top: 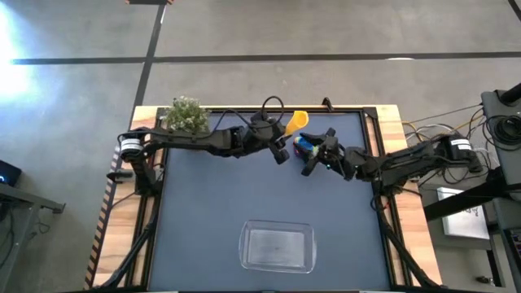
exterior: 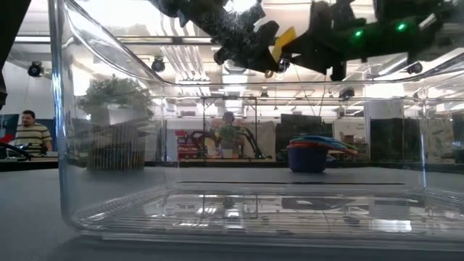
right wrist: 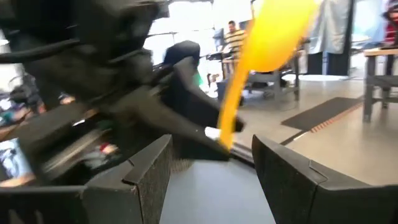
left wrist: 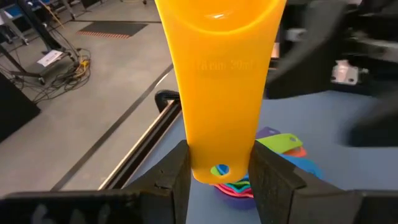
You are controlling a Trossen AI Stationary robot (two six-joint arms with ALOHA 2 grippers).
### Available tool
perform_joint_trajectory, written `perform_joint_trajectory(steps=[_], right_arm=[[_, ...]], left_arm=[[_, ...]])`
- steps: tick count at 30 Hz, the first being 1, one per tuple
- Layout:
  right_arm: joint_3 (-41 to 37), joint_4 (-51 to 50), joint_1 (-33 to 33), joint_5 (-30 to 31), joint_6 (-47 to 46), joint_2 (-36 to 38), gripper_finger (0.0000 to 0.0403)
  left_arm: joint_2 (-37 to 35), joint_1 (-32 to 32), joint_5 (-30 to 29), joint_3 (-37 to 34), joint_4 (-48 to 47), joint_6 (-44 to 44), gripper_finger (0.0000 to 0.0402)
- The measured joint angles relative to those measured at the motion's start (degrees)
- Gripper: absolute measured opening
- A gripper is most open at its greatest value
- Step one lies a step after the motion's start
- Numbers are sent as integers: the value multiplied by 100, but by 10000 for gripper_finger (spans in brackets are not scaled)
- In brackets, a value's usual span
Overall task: Nest measuring cups in basket
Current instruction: Stack the yellow measuring cup on the blue measuring cup
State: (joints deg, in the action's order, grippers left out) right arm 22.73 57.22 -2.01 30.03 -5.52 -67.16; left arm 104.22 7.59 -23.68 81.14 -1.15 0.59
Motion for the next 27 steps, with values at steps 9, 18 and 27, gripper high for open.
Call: perform_joint_trajectory(steps=[9,18,27], right_arm=[[25,1300,-682,-717,-763,-1063,210],[25,2357,-854,-987,-976,-1714,207],[128,2360,-854,-1072,-894,-1824,83]], left_arm=[[4,-56,-258,-20,-36,34,111],[11,-60,-237,-153,74,23,111],[11,-58,-241,-234,218,-3,111]])
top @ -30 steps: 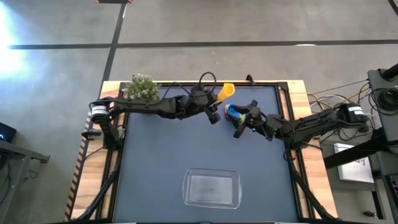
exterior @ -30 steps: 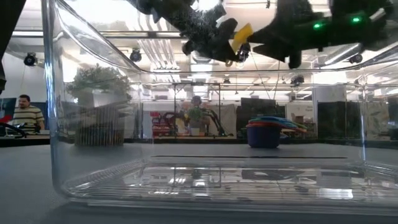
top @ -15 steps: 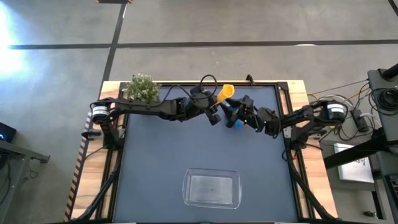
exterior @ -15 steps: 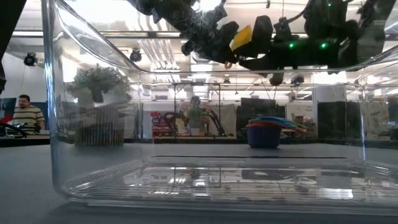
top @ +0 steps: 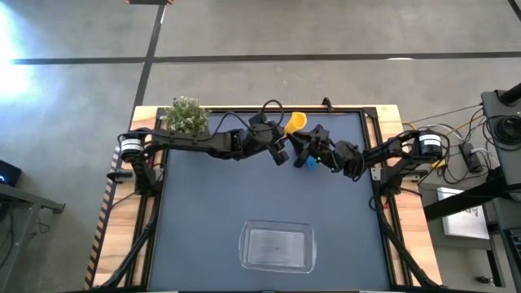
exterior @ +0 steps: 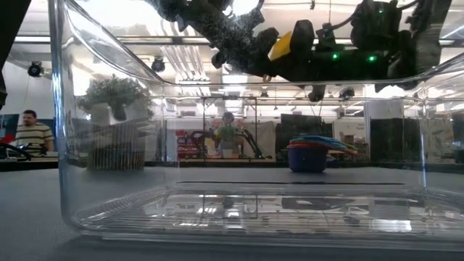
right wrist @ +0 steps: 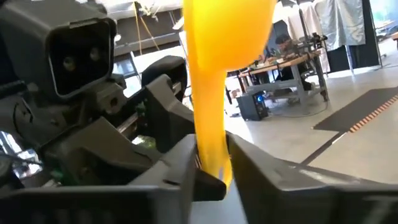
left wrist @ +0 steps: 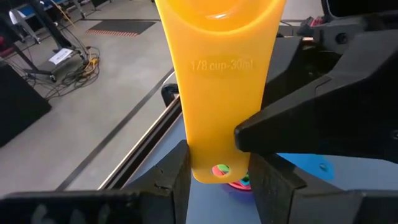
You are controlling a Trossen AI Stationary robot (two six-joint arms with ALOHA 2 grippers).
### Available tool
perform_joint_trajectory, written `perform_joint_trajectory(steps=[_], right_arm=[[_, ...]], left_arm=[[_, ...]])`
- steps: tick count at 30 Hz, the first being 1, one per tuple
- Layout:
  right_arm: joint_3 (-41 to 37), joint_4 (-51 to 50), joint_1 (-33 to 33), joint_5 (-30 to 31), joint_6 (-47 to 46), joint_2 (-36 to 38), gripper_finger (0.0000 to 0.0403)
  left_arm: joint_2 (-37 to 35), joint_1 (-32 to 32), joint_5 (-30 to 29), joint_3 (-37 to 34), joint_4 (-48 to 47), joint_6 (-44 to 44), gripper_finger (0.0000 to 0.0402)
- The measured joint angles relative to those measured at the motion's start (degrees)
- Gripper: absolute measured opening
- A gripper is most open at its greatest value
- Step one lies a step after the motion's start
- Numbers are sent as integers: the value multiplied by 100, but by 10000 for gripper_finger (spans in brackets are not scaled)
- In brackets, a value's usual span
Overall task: Nest measuring cups in basket
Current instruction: Stack the yellow measuring cup on the blue measuring cup
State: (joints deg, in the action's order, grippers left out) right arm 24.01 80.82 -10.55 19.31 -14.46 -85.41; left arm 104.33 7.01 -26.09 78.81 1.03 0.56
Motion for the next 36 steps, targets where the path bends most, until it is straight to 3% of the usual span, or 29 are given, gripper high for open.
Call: perform_joint_trajectory(steps=[3,8,15,19,22,26,28,32,36], right_arm=[[2,-42,2,-52,161,31,24],[-2,-150,0,-60,247,70,11],[-17,-1328,-96,-324,95,585,9],[-15,-2459,-127,-450,101,1177,8],[8,-3714,-212,-867,11,1798,8],[146,-5851,-479,-1965,-339,2579,8],[149,-6446,-535,-2307,-453,2890,8],[-63,-6718,-715,-3053,-818,3428,8],[-343,-6521,-1046,-3923,-1405,3769,8]], left_arm=[[0,-6,3,0,1,-2,111],[0,-9,44,-2,-41,0,113],[-62,-15,-112,-2,-636,128,264],[-183,-12,-160,0,-915,122,309],[-317,-13,-170,0,-1261,38,312],[-574,-35,-165,-78,-1565,0,295],[-698,-62,-52,-210,-1524,-9,283],[-1047,-103,509,-824,-744,-10,258],[-1494,-100,922,-1763,609,-104,236]])
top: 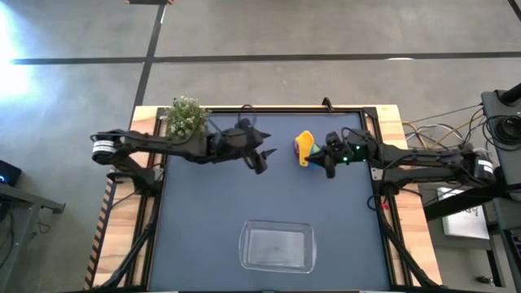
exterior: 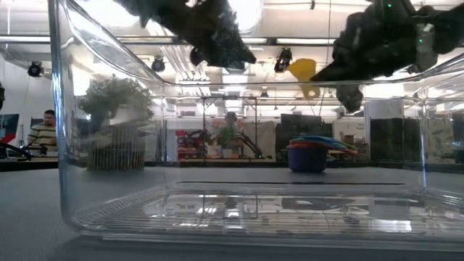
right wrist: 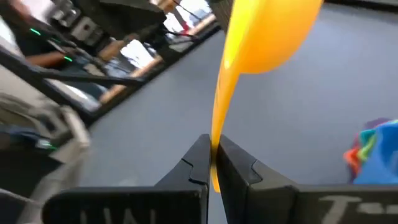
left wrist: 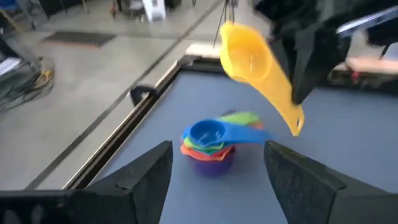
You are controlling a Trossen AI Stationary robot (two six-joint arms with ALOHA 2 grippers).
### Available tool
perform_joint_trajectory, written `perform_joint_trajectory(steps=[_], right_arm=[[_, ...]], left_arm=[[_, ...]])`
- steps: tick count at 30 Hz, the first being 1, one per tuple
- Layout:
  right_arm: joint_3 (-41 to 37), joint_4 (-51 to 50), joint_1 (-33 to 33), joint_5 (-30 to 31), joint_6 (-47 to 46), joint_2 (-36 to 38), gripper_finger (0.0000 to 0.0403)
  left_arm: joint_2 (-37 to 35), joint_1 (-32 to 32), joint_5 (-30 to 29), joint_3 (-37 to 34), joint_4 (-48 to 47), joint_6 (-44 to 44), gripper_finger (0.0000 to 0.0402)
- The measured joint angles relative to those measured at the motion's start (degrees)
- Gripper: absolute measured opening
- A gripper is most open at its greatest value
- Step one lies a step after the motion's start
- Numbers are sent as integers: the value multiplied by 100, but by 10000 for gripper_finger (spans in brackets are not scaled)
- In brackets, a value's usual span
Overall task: Nest measuring cups in basket
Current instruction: Stack the yellow measuring cup on the blue measuring cup
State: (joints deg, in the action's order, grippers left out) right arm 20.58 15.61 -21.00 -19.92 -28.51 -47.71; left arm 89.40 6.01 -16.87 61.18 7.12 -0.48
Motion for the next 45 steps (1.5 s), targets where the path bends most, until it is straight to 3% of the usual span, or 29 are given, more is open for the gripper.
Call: perform_joint_trajectory(steps=[5,9,19,32,37,45], right_arm=[[-421,321,-442,-505,-793,77,8],[-615,371,-765,-738,-1206,-1,8],[-621,708,-1134,-1198,-1920,-597,8],[-608,1131,-1269,-1209,-2411,-1430,10],[-608,1211,-1302,-1202,-2502,-1383,40],[-608,1172,-1354,-1197,-2394,-1330,130]], left_arm=[[-409,-10,142,-930,1127,-213,216],[-527,-41,149,-1286,1280,-431,206],[-386,-217,164,-1370,1298,-468,200],[-382,-227,204,-1370,1261,-327,200],[-379,-227,206,-1372,1217,-324,200],[-377,-228,262,-1372,1168,-324,200]])
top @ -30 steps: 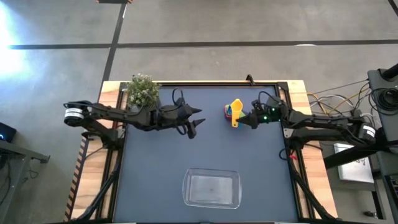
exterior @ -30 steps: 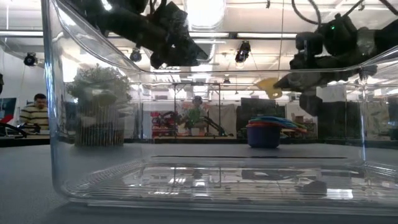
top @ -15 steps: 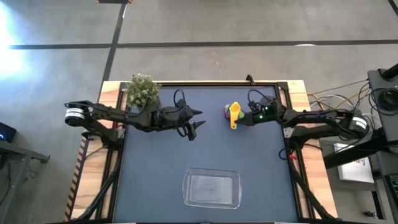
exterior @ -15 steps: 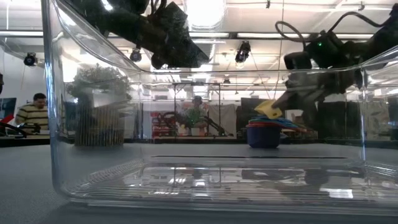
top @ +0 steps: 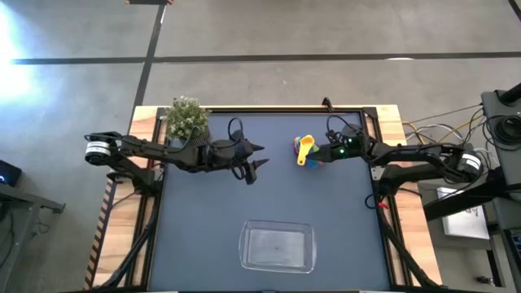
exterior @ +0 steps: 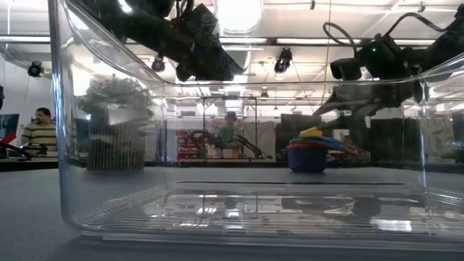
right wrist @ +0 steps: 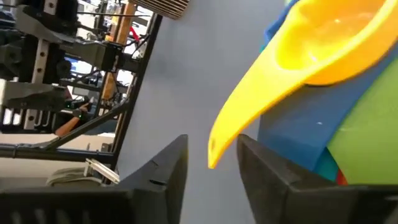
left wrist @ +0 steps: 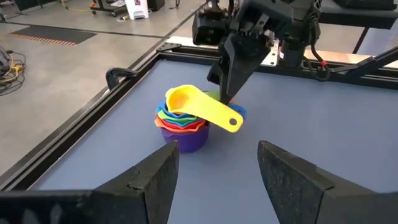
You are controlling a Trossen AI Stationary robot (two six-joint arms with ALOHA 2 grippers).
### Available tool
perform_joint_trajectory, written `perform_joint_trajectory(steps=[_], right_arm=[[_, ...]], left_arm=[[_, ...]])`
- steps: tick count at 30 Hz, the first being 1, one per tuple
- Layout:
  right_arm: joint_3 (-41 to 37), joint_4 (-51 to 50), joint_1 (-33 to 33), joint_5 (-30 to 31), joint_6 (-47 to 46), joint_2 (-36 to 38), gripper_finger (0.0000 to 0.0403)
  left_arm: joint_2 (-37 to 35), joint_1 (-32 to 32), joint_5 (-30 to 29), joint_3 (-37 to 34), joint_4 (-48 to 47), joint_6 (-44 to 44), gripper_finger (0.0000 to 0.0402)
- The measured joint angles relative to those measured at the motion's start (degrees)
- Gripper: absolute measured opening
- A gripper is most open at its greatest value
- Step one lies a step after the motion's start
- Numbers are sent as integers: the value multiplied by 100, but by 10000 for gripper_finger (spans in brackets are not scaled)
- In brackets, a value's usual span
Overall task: Nest measuring cups in basket
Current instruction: Stack the yellow measuring cup on the blue measuring cup
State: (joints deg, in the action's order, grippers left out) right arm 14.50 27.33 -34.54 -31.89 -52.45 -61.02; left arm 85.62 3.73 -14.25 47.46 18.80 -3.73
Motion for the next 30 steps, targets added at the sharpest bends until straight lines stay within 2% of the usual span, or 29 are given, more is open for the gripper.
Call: perform_joint_trajectory(steps=[5,10,13,15,19,22,25,30], right_arm=[[0,-47,-1,-59,172,294,172],[104,-354,-13,-92,407,794,186],[435,-979,2,100,1093,1034,184],[804,-1760,101,438,1761,1112,178],[1779,-3562,489,1677,3097,983,161],[2436,-4530,803,2497,3895,710,143],[2822,-5070,1068,2805,4345,409,111],[2927,-4992,1355,2868,4685,14,23]], left_arm=[[0,-17,5,0,-62,0,201],[0,-17,3,-2,-63,0,201],[0,-17,1,-2,-63,0,201],[0,-17,0,-2,-62,0,201],[0,-17,-10,-2,-62,0,201],[0,-17,-15,-2,-64,0,201],[0,-17,-15,-2,-107,6,201],[0,-15,-23,-4,-183,22,201]])
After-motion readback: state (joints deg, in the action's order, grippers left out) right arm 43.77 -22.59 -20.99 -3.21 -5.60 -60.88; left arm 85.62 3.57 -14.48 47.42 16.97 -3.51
